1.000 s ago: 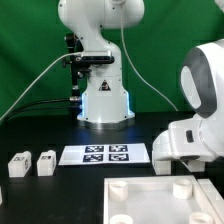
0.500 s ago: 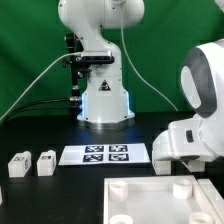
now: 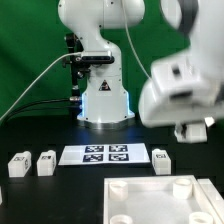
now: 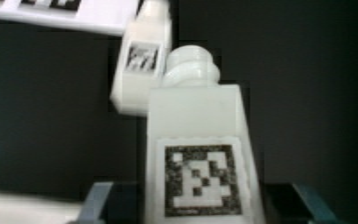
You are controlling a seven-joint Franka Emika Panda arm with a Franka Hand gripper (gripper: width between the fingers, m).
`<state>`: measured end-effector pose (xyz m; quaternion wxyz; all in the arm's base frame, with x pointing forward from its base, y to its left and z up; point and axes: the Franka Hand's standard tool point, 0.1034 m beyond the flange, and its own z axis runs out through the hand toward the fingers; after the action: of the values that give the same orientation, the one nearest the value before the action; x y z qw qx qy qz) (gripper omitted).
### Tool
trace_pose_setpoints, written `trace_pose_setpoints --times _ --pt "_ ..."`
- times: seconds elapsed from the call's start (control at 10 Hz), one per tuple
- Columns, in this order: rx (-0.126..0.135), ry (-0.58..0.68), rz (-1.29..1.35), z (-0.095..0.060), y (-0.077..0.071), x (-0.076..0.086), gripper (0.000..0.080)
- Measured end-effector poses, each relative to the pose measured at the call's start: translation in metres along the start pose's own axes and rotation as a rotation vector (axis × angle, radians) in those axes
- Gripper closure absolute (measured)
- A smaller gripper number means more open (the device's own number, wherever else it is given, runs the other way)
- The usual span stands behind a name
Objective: Assemble one leg
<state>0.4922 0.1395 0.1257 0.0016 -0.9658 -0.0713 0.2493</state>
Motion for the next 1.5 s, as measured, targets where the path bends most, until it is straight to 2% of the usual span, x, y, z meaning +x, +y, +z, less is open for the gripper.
trace_pose_setpoints --times 0.1,0.3,0.5,0.7,0.8,1.0,1.1,1.2,1.3,1.4,1.5 --pt "-0.007 0.136 -0.012 -0.024 0.005 -0.005 0.0508" --pt "-0.002 0.307 -0.013 -0.015 0.003 0.001 0.0508" --pt "0.004 0.538 -0.033 -0.025 0.004 0.01 0.0508" --pt "-0.001 0.718 -0.061 -0.052 0.03 0.052 0.0508" --pt "0.0 0.857 -0.066 -0.064 0.032 0.07 0.0508" --pt "0.006 1.028 -0.093 -0.072 0.014 0.078 0.0508" --pt "0.005 1.163 -0.093 -0.077 0.017 0.079 0.0508" --pt "0.005 1.184 -0.088 -0.063 0.019 0.079 0.0508" --pt "0.004 1.146 -0.091 -0.058 0.019 0.08 0.0508" --pt "-0.012 1.147 -0.104 -0.059 0.024 0.08 0.0508" --pt "-0.038 1.121 -0.114 -0.052 0.041 0.085 0.0508"
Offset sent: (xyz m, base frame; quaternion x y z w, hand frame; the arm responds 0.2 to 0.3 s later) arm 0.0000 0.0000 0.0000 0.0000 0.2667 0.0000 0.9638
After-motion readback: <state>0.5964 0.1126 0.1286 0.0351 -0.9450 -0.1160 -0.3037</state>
